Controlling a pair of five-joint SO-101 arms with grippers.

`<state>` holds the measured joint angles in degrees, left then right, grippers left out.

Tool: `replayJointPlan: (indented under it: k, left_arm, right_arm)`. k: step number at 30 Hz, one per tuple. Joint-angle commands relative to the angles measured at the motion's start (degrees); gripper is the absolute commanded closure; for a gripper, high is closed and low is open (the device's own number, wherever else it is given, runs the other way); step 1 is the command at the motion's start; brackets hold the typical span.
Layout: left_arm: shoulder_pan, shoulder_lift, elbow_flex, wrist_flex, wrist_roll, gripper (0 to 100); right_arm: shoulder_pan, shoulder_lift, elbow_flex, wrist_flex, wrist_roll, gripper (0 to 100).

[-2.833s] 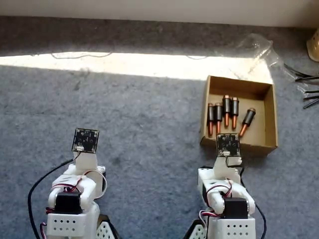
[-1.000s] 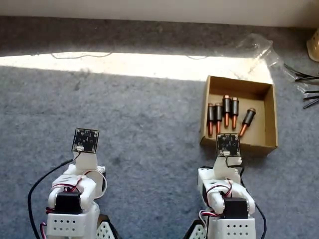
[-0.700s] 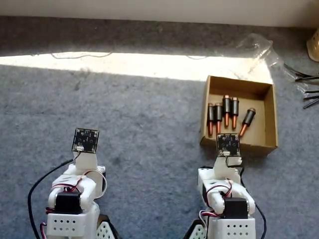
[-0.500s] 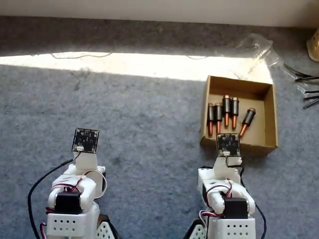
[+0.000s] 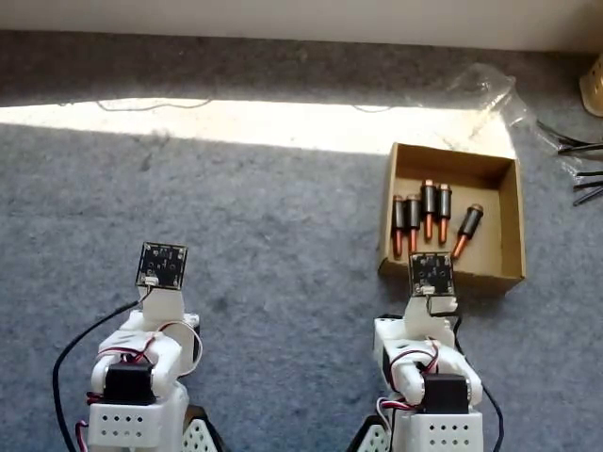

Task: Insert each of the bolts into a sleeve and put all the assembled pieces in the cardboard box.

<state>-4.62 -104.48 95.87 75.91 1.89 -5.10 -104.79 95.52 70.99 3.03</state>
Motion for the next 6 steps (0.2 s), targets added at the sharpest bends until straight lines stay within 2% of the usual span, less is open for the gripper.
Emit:
replayJointPlan:
  k: [1, 6]
  left_arm:
    - [0.84, -0.13, 1.27, 0.26, 0.26, 99]
    - [0.84, -0.13, 1.27, 0.26, 0.26, 99]
  right_arm:
    - [-0.04, -0.40, 6.46, 0.22, -0.26, 99.3]
    - [-0.04, -0.40, 6.46, 0.22, -0.26, 99.3]
